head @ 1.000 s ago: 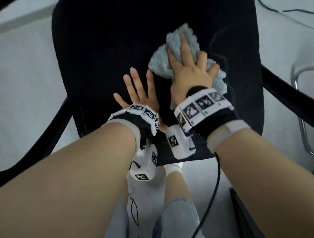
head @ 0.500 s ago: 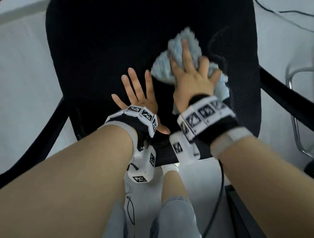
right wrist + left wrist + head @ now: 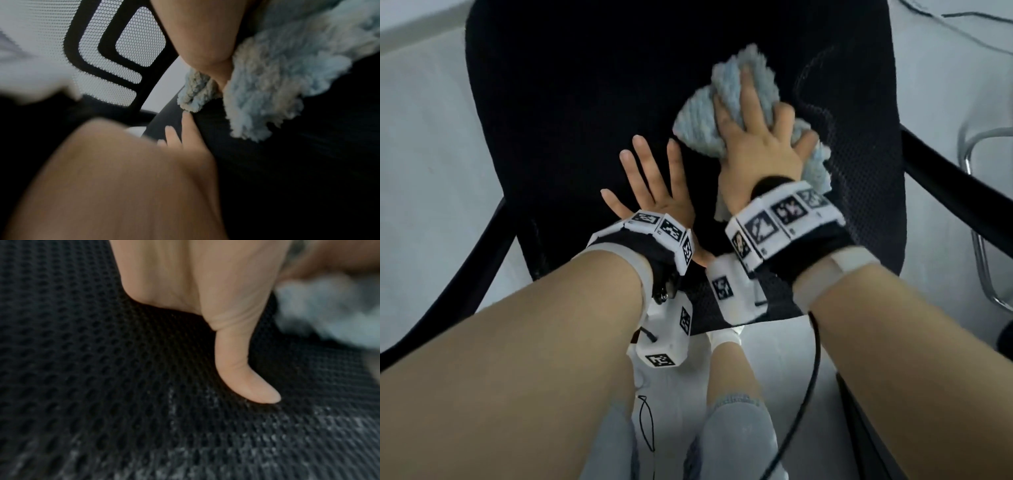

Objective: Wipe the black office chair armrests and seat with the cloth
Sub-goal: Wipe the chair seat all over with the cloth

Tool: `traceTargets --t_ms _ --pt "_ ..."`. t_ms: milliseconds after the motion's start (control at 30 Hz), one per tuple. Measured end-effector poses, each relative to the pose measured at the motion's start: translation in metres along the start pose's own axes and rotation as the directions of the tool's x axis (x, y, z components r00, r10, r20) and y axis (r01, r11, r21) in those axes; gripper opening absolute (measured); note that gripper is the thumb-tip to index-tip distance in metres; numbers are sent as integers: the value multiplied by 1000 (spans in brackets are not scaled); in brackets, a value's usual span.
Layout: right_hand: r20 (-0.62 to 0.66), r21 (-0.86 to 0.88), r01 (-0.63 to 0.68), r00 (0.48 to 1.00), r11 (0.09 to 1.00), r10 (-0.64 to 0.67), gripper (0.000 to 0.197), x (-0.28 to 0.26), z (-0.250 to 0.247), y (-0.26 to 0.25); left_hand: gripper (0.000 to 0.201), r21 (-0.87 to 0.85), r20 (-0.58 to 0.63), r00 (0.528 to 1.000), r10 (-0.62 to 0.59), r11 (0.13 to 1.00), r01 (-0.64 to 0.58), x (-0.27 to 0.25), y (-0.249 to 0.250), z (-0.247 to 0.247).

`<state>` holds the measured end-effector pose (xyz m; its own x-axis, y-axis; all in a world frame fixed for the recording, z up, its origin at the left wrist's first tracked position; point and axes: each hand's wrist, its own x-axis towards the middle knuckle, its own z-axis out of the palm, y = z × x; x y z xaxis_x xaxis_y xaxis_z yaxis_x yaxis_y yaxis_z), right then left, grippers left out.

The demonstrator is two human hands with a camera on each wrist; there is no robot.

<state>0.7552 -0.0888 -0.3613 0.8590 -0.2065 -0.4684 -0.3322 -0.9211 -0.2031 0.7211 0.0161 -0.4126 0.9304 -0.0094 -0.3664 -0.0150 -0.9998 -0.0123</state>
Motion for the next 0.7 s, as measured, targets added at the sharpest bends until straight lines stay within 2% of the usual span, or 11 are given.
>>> traceTargets --t_ms 33,67,233,300,333,400,467,567,600,667,700 --pt "-6 11 -2 1000 1000 2 76 8 -4 -4 80 -59 -19 999 -37 998 36 1 2 -6" --pt "-16 2 0 1000 1000 0 76 10 -5 -4 76 -72 -53 998 -44 997 40 4 3 -9" --pt "122 -38 66 991 997 -61 78 -69 16 25 135 19 69 995 65 998 -67 0 -3 -7" --pt "130 -34 78 989 996 -73 79 -100 25 34 152 -16 195 975 105 995 -103 2 -4 -7" --pt "134 -40 74 989 996 -68 78 -99 25 34 150 -50 229 968 102 994 -92 2 -5 -7" --pt "156 -53 49 987 997 -40 79 -73 21 27 131 -40 89 992 85 996 -81 2 -5 -7" --pt "74 -54 37 997 998 -33 82 -34 11 13 127 17 71 997 44 999 -45 0 -2 0" --pt "-21 -47 10 1000 999 -11 79 16 -5 -4 76 -20 -87 995 -41 999 39 -1 7 2" --pt "-8 -60 15 1000 998 -16 78 22 -10 -7 67 -50 -50 998 -47 998 45 1 8 -7" --pt "-49 -71 14 999 997 -17 79 18 -11 -4 72 -26 76 996 -50 998 52 -1 5 -16" --pt "-52 -75 34 998 997 -38 81 5 -6 3 92 -3 131 991 4 1000 -3 -1 4 -14"
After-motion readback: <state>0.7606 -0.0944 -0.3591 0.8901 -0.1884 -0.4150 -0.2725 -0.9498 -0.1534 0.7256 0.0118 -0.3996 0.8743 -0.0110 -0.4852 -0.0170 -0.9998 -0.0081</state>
